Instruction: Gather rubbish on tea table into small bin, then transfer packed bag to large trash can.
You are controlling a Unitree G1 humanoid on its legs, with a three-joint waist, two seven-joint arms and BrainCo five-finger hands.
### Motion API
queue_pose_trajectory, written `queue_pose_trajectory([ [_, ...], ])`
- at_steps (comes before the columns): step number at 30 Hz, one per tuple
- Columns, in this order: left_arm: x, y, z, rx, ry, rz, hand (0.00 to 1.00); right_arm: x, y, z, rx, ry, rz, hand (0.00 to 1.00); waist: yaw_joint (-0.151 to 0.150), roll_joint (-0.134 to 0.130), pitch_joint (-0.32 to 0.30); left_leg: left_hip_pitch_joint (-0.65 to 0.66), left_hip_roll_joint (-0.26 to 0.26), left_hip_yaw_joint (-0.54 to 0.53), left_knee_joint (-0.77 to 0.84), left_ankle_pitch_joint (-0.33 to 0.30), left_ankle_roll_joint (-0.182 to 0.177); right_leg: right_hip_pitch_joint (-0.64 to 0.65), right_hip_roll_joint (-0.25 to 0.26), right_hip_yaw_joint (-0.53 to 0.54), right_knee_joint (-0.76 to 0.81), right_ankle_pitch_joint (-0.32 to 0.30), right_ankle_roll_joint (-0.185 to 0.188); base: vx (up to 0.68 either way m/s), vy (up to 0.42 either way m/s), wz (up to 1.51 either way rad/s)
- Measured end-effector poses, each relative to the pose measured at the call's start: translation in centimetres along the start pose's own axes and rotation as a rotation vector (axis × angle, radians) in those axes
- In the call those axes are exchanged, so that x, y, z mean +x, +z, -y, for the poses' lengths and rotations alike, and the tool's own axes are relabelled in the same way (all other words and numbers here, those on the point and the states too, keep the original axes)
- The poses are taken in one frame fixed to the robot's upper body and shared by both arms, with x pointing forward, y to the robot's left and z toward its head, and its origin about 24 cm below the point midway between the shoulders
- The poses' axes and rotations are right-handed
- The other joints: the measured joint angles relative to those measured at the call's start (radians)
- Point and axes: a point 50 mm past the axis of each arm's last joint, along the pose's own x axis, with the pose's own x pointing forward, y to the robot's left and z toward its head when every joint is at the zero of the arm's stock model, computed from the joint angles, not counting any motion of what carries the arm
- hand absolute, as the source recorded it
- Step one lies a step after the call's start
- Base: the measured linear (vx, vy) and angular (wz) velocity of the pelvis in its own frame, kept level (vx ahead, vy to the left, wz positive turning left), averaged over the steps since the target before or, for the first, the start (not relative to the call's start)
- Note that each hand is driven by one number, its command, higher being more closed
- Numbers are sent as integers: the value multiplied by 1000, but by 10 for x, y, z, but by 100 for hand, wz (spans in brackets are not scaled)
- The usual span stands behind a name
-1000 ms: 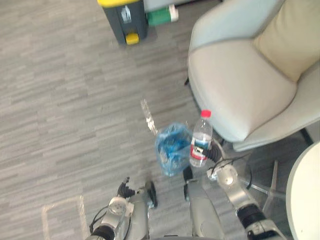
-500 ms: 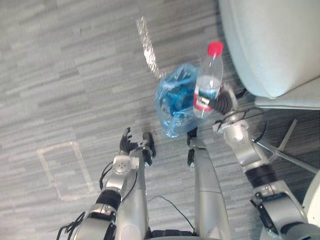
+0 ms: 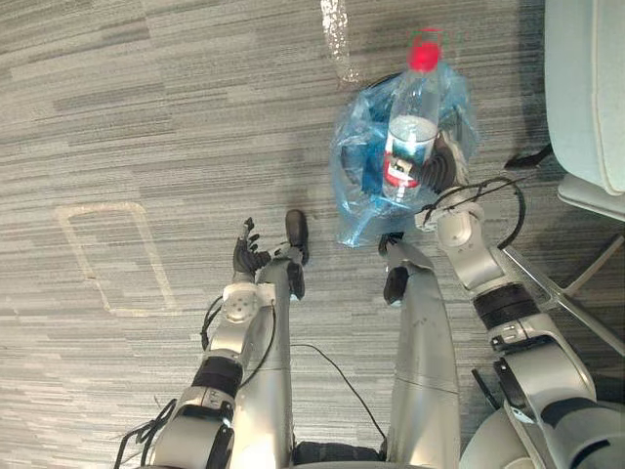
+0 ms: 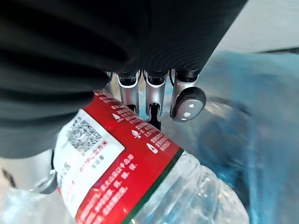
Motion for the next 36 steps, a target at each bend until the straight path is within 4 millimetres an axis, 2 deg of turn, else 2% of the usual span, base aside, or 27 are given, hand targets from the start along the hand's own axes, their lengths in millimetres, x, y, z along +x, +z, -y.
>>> queue_pose_trajectory([
  [3, 0, 0, 0, -1, 12, 0, 0, 0, -3, -1, 8, -17, -20, 100, -2, 0, 0, 1, 0, -8, 0, 3, -4, 1, 0, -6, 8, -5, -4, 8, -12, 6],
  [4, 0, 0, 0, -3, 12, -1, 0, 0, -5, 1, 20, -39, -39, 0, -2, 0, 0, 2, -1, -9, 0, 4, -6, 0, -1, -6, 12, -8, -4, -4, -16, 5],
  [17, -1, 0, 5, -31, 13, -3, 0, 0, -11, 10, 80, -144, -89, 0, -7, 0, -2, 4, 5, -11, 1, 7, -9, -1, 3, -9, 18, -8, -7, -1, -1, 0],
  [28, -1, 1, 5, -38, 17, -2, 0, -10, 9, 16, 133, -209, 9, 0, -8, -1, -4, 5, 20, -10, 19, 7, -9, 4, 18, -7, 18, -3, -16, -20, -9, -4],
  [36, -3, -1, 4, -24, 19, -6, 0, -29, -3, 0, -57, -133, 35, 0, -10, -7, -8, 13, 30, -15, 34, 0, -6, 23, 24, -14, 14, -5, -11, -25, -7, -2],
])
